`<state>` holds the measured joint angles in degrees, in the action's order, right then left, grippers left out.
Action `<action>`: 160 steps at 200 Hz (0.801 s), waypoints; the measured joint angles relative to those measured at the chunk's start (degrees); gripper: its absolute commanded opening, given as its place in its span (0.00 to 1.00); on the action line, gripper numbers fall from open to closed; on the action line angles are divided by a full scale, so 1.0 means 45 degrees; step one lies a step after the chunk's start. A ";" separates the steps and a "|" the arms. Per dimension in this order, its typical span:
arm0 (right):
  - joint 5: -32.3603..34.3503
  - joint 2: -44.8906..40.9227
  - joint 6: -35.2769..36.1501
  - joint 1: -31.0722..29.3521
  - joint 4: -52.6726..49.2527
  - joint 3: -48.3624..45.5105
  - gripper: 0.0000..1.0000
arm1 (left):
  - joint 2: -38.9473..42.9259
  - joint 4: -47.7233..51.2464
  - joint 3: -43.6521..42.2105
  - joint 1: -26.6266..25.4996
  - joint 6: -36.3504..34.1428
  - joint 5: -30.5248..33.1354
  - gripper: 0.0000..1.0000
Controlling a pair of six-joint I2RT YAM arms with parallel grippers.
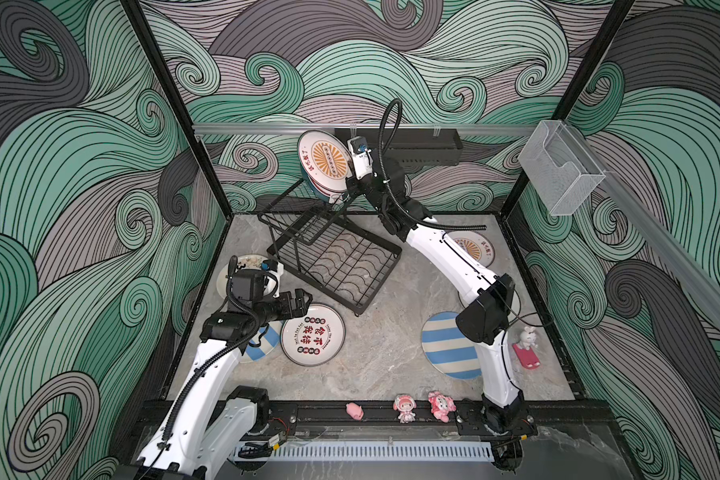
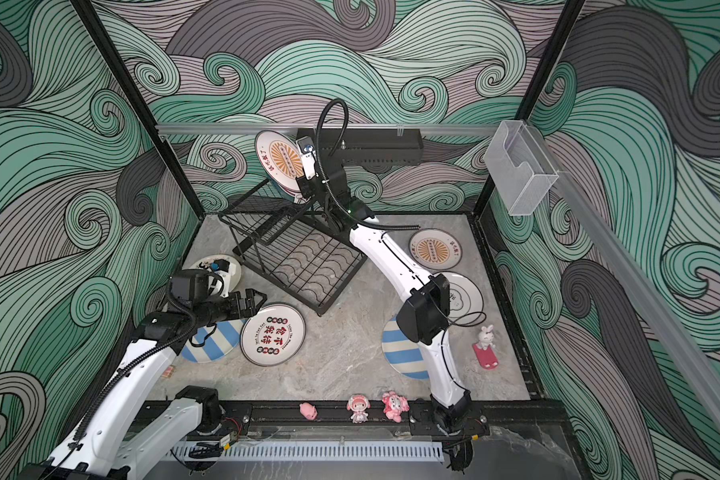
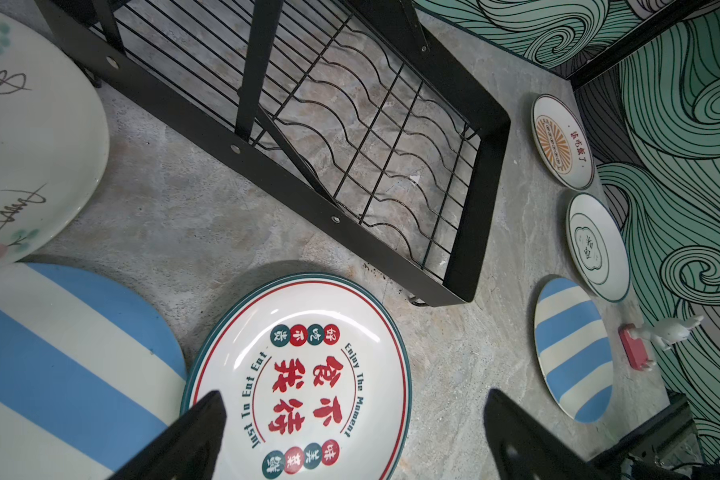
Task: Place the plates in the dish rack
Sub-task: 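Lower the held sunburst plate into the rack slots beside the first plate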
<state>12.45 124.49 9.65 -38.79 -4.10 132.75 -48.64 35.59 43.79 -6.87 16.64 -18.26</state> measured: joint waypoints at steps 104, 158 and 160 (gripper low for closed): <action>0.0350 0.1107 0.0189 -0.0039 0.0884 0.0165 0.00 | 0.0000 0.0005 0.0000 0.0000 -0.0039 0.0058 0.99; 0.1127 0.1200 0.1078 -0.0253 0.1846 0.0194 0.00 | 0.0000 0.0005 0.0000 0.0000 -0.0039 0.0063 0.99; 0.1146 0.1214 0.1098 -0.0257 0.1860 0.0204 0.00 | 0.0000 0.0010 0.0000 0.0000 -0.0039 0.0063 0.99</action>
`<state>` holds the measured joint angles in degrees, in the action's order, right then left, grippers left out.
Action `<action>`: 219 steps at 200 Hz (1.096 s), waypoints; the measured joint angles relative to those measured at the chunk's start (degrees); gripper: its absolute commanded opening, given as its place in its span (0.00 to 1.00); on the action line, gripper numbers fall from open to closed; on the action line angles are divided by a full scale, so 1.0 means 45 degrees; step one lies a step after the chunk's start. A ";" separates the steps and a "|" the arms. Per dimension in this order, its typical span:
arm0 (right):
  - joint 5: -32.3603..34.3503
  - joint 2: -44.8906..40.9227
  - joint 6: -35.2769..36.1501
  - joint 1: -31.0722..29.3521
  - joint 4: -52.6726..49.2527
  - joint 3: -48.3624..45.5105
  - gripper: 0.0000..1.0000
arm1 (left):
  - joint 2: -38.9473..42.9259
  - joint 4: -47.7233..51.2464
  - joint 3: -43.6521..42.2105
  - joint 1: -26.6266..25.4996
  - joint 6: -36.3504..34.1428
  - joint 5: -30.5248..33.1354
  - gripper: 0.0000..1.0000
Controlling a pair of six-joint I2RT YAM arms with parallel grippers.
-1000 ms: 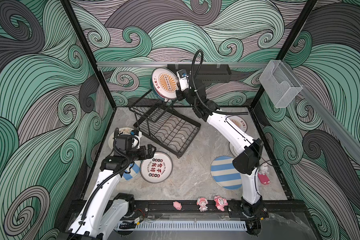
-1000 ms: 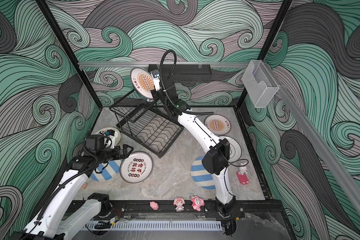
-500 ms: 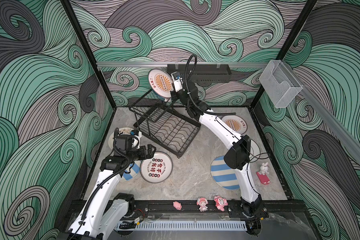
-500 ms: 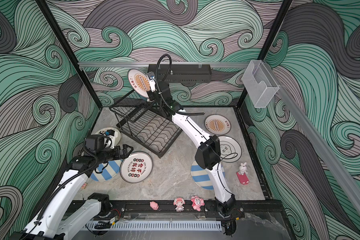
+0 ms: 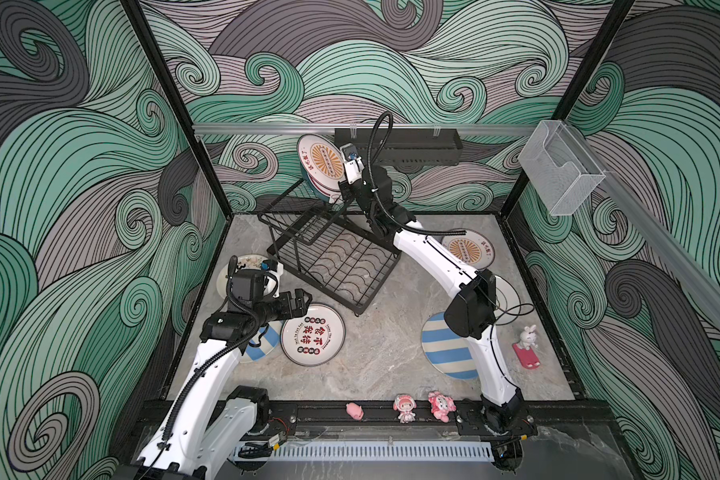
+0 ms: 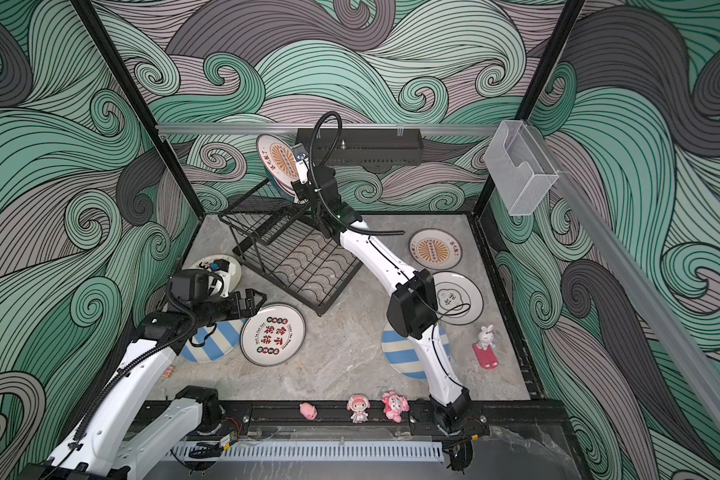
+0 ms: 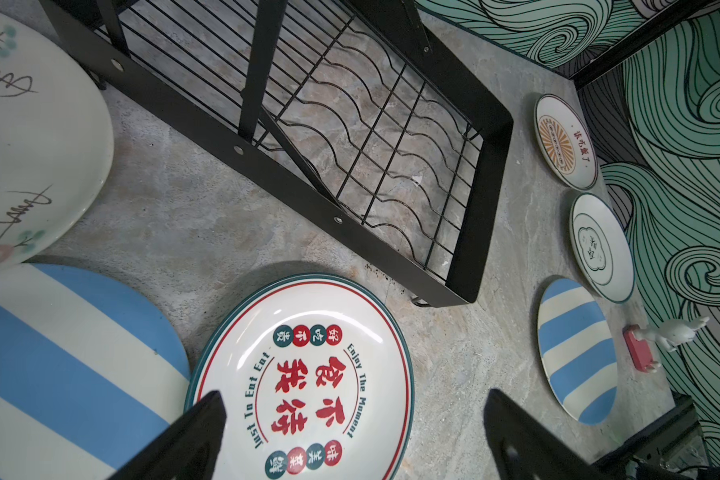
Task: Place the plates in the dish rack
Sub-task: 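Lower the held sunburst plate into the rack slots beside the first plate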
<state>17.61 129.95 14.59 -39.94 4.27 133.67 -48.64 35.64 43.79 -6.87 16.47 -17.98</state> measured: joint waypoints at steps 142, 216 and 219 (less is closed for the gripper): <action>0.0136 0.0724 0.0325 -0.0078 0.0379 0.0102 0.00 | 0.0000 -0.0005 0.0000 0.0000 -0.0005 0.0005 0.99; 0.0092 0.1292 0.0267 -0.0083 0.0243 0.0102 0.00 | -0.0010 0.0000 0.0000 0.0000 -0.0005 0.0005 0.99; 0.0097 0.1292 0.0272 -0.0087 0.0243 0.0102 0.00 | -0.0015 0.0000 0.0000 0.0000 0.0000 0.0000 0.99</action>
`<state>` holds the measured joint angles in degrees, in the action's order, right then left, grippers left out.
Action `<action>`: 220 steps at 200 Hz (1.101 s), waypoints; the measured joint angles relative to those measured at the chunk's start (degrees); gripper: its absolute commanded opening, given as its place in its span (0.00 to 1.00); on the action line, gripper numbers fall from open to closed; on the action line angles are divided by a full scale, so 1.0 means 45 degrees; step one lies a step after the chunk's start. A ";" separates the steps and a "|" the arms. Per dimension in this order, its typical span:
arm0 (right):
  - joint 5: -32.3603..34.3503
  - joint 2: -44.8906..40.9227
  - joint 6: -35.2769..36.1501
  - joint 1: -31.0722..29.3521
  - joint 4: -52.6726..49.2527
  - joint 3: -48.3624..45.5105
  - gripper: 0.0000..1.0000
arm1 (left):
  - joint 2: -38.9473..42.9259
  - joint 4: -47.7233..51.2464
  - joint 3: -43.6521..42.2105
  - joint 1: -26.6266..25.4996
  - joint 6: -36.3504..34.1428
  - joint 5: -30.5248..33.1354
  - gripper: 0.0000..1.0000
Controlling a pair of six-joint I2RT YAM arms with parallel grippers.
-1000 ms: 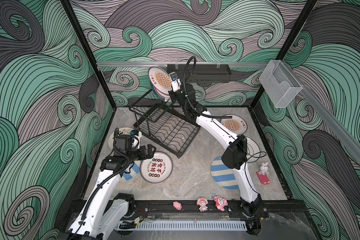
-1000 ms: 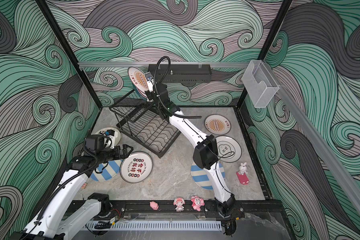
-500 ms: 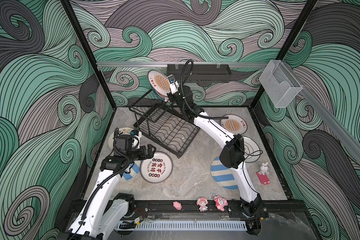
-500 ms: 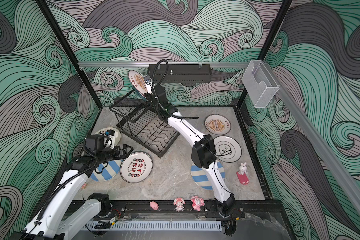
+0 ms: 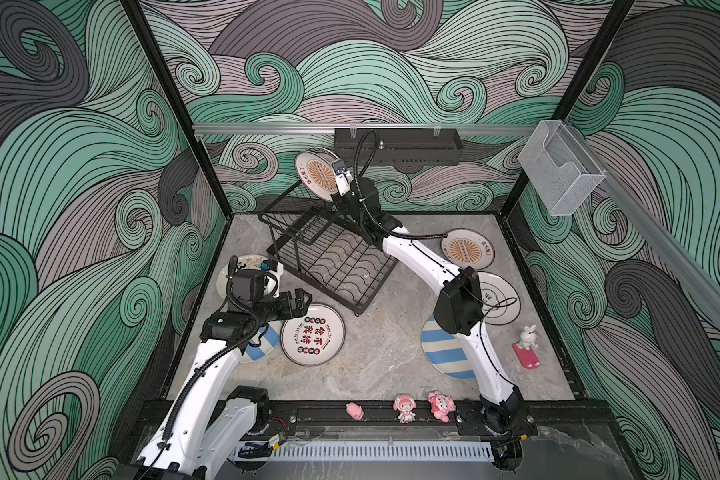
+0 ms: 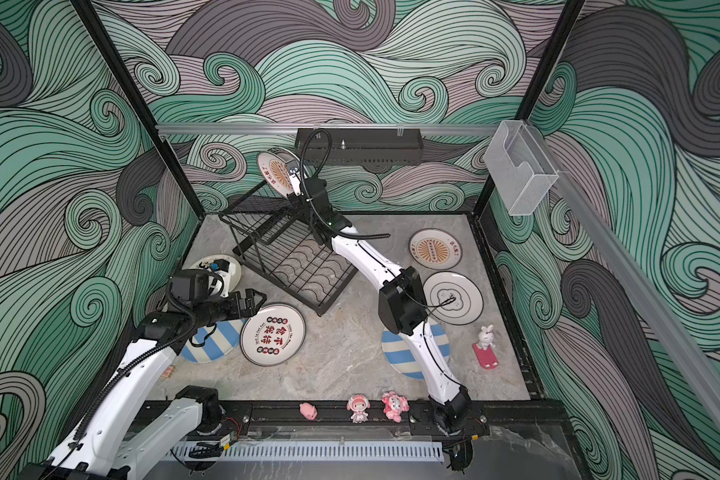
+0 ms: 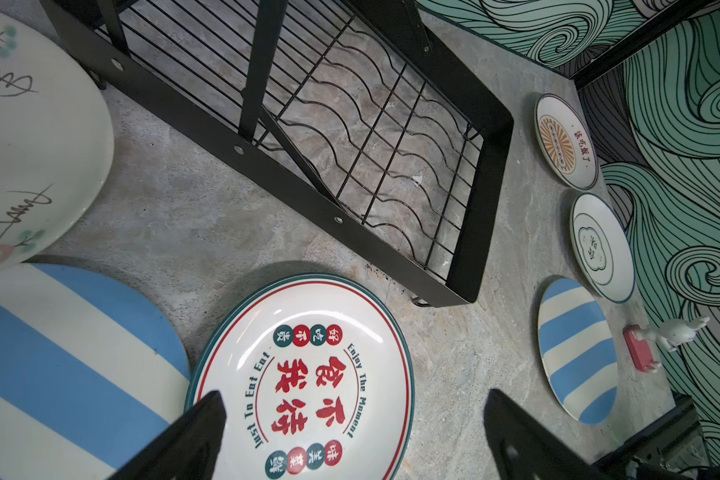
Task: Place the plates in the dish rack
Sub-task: 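Lower the held sunburst plate into the rack slots beside the first plate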
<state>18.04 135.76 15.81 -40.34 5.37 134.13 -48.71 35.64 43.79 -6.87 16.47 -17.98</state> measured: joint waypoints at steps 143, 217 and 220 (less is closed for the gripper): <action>0.0015 0.0267 -0.0121 -0.0024 -0.0379 0.0554 0.19 | -0.0126 0.0029 0.0000 0.0000 -0.0005 0.0087 0.99; 0.0019 0.0267 -0.0083 -0.0044 -0.0602 0.1273 0.45 | -0.0092 0.0034 0.0000 0.0000 0.0000 0.0087 0.99; 0.0024 0.0262 -0.0097 -0.0049 -0.0636 0.1277 0.46 | -0.0073 0.0034 0.0000 0.0000 0.0000 0.0087 0.99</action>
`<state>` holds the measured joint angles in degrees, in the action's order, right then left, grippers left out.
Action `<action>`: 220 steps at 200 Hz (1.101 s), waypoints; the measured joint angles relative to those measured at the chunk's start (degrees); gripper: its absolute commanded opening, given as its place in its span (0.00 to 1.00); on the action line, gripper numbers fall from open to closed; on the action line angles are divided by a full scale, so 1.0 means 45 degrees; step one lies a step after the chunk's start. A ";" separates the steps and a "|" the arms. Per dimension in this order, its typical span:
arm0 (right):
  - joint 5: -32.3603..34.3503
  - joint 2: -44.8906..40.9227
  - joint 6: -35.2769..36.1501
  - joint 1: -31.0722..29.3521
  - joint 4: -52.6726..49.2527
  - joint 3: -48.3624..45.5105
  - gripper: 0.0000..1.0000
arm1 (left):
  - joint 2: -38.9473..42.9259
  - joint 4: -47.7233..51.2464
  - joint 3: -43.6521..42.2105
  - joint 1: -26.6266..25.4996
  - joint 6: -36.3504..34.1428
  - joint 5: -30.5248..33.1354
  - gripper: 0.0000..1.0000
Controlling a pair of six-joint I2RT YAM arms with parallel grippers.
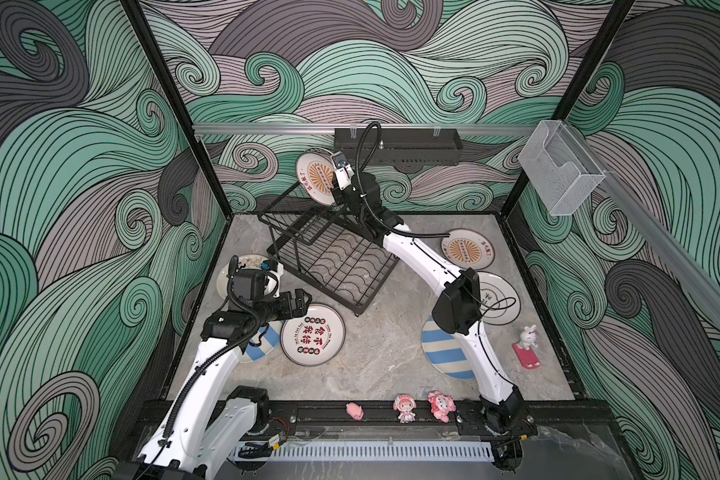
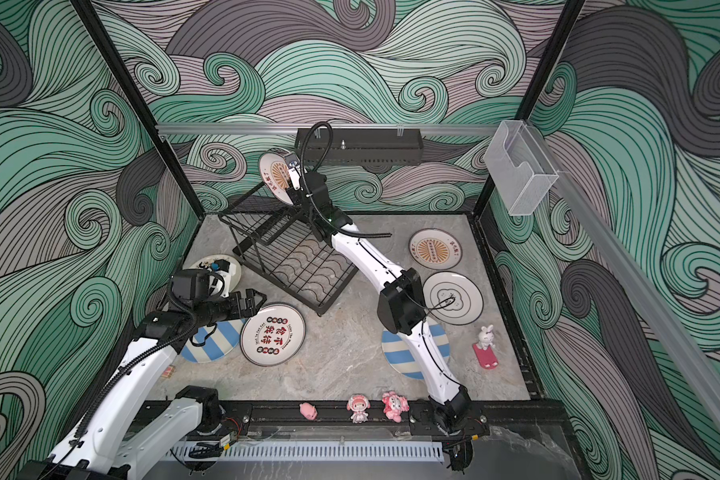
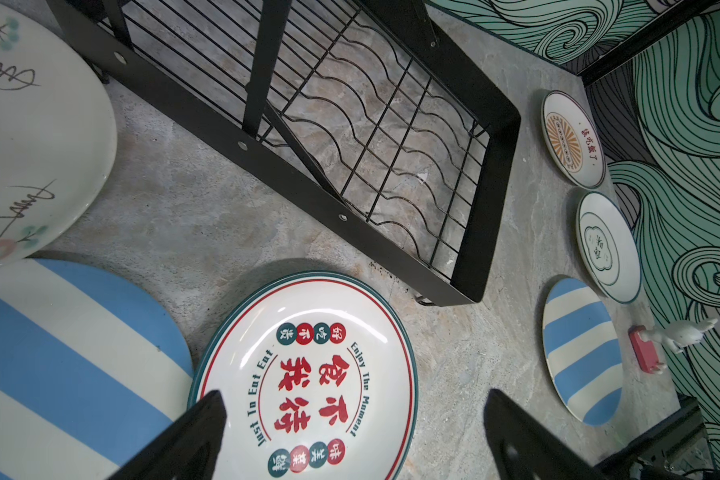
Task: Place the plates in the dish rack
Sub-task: 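Lower the held sunburst plate into the rack slots beside the first plate, then open the right gripper and withdraw it from the rack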
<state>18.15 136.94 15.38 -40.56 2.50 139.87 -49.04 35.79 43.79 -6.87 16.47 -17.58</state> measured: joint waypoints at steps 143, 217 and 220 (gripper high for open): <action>-0.0175 -0.3468 -0.0015 0.0019 -0.2239 -0.1700 0.72 | 0.0287 -0.0058 -0.0010 0.0000 -0.0005 -0.0058 0.98; -0.1608 -0.8646 -0.1375 0.1156 -0.4663 -0.7470 0.81 | 0.0214 -0.0194 -0.0010 0.0000 -0.0102 -0.0476 0.99; -0.1700 -0.8893 -0.1477 0.1268 -0.4736 -0.7878 0.81 | 0.0199 -0.0214 -0.0010 0.0000 -0.0107 -0.0505 0.99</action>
<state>10.50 96.92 8.73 -34.85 -18.81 104.42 -48.14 34.83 43.75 -6.87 15.99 -19.86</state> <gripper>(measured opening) 0.807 0.987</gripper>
